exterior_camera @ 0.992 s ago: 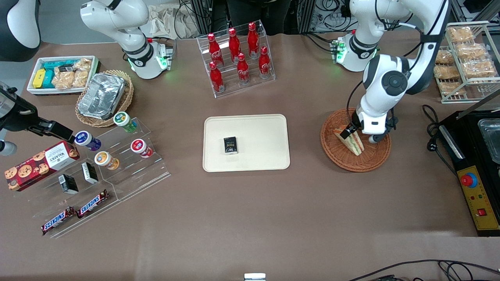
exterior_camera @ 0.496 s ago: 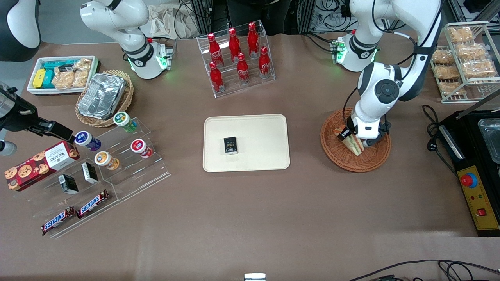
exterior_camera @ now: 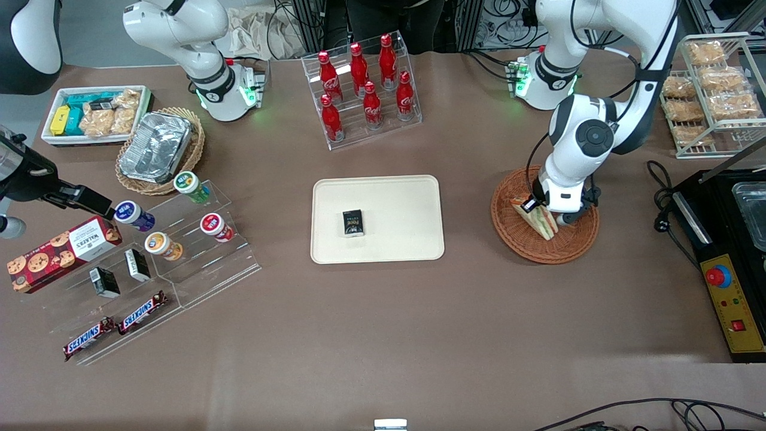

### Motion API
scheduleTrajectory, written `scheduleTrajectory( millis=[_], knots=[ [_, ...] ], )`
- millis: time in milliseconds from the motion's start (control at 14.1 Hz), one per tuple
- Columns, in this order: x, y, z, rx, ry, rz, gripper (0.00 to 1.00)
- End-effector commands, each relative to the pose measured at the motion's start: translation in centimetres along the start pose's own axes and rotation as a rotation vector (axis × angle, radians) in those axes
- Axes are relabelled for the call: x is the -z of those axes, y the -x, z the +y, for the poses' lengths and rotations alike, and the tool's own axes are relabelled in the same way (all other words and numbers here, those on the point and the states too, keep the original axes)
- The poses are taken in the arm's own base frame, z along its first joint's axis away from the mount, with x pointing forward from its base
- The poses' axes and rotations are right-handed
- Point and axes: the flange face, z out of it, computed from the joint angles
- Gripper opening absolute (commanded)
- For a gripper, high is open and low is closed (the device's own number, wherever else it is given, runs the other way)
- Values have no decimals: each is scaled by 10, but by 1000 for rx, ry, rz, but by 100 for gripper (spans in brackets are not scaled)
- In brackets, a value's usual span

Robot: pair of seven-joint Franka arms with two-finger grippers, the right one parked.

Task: Place sandwich from basket to tray
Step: 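Lift the sandwich and carry it toward the white tray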

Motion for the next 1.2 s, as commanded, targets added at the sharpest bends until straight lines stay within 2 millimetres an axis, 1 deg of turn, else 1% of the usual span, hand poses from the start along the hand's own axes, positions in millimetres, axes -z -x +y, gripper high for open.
scheduleTrajectory(
  millis=[0,142,213,283,354,496,567,638,780,921,992,1063,1134],
  knots=[
    [71,-1,12,-22,-23,6,0],
    [133,-2,40,-54,-73,-29,0],
    [160,-2,50,-81,-81,-37,0],
    [180,0,60,-99,-67,-32,0],
    [191,7,69,-119,-48,-20,0],
    [203,22,79,-174,-23,-2,0],
    [206,39,89,-275,-15,-2,0],
    [206,49,94,-349,-15,-3,0],
    [197,78,109,-484,-19,-4,0],
    [177,102,124,-605,-18,4,0],
    [166,105,130,-709,-16,-4,0],
    [154,110,136,-757,2,-21,0],
    [139,119,140,-772,11,-25,0]
  ],
)
